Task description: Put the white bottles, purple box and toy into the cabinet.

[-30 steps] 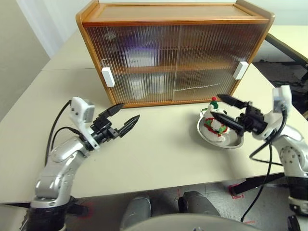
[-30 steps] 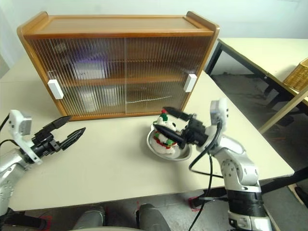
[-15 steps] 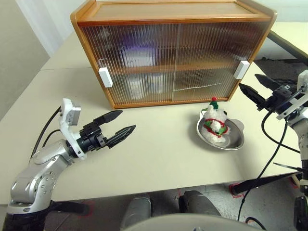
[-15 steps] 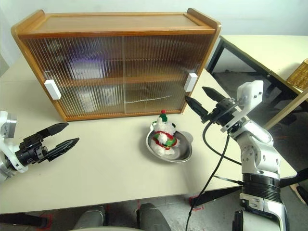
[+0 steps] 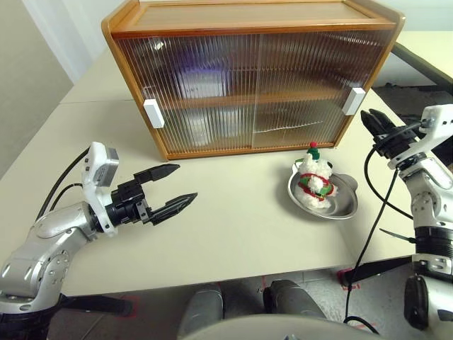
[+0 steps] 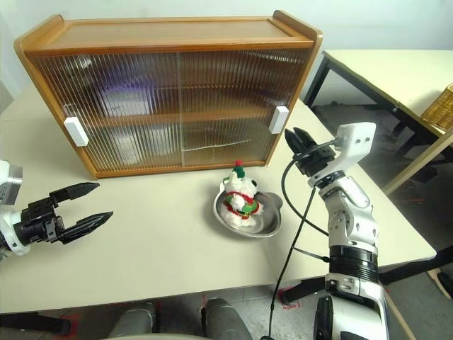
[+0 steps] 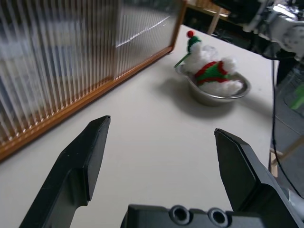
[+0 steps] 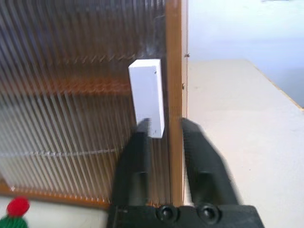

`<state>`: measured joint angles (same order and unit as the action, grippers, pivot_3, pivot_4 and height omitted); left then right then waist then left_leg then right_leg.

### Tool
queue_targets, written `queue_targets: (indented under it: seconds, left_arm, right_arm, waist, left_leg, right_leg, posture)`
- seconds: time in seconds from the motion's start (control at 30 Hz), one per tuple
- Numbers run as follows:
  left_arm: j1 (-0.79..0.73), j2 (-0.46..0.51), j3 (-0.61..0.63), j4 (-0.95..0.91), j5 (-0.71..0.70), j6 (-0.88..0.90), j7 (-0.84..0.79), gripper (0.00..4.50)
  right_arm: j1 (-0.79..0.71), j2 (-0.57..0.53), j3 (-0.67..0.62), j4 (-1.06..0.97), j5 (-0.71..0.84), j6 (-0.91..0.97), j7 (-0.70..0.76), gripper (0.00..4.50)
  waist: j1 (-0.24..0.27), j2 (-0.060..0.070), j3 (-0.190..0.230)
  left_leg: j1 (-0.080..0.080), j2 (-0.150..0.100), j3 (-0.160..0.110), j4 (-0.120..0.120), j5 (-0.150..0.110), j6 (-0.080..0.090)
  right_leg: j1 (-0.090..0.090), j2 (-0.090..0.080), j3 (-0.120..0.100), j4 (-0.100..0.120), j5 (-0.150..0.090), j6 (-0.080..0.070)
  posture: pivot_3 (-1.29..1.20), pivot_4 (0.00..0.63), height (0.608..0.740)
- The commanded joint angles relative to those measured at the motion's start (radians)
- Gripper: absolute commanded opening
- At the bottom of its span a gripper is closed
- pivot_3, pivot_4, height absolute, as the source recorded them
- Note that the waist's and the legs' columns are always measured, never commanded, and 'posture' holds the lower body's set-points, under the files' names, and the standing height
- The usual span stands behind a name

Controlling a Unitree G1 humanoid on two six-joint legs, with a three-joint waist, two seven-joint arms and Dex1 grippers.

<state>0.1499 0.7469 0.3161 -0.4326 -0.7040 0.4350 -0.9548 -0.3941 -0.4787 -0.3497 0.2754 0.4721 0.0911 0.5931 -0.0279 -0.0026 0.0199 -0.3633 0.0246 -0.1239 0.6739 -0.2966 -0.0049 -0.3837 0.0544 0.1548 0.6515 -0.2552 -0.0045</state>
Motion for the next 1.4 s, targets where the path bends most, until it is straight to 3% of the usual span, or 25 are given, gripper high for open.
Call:
queue_targets:
  seconds: [0.03, 0.6, 0.9, 1.4]
  left_arm:
    - [0.008, 0.011, -0.001, -0.017, 0.014, -0.044, -0.044, 4.5]
    - [0.044, 0.05, -0.02, -0.004, 0.049, -0.089, -0.125, 4.5]
    - [0.091, 0.007, -0.058, 0.01, 0.139, -0.211, -0.139, 4.5]
    - [0.098, -0.093, -0.105, 0.037, 0.144, -0.295, -0.127, 4.5]
  right_arm:
    - [-0.022, 0.009, -0.009, 0.01, -0.018, -0.017, -0.04, 0.04]
    - [-0.095, 0.046, 0.032, 0.045, -0.1, -0.038, -0.137, 0.04]
    - [-0.123, 0.059, 0.047, 0.054, -0.107, -0.026, -0.137, 0.04]
    - [-0.121, 0.084, 0.079, 0.011, -0.096, 0.014, -0.128, 0.04]
  waist:
    - [0.0, 0.0, 0.0]
    - [-0.001, 0.002, -0.001]
    - [0.0, 0.003, -0.002]
    - [-0.001, 0.005, -0.002]
  left_leg:
    - [0.0, 0.0, 0.0, 0.0, 0.0, 0.0]
    - [-0.001, 0.002, -0.001, -0.003, 0.0, 0.0]
    - [-0.001, 0.002, -0.001, -0.007, 0.0, 0.0]
    - [-0.001, 0.003, -0.001, -0.007, 0.001, 0.001]
  right_leg:
    - [0.0, 0.0, 0.0, 0.0, 0.0, 0.0]
    - [-0.003, 0.0, -0.001, 0.0, 0.002, 0.001]
    - [-0.005, 0.0, -0.001, 0.0, 0.004, 0.003]
    - [-0.005, 0.001, -0.001, 0.0, 0.005, 0.001]
  posture:
    - [0.0, 0.038, 0.74]
    - [0.0, 0.03, 0.74]
    - [0.01, 0.029, 0.74]
    - [0.02, 0.035, 0.74]
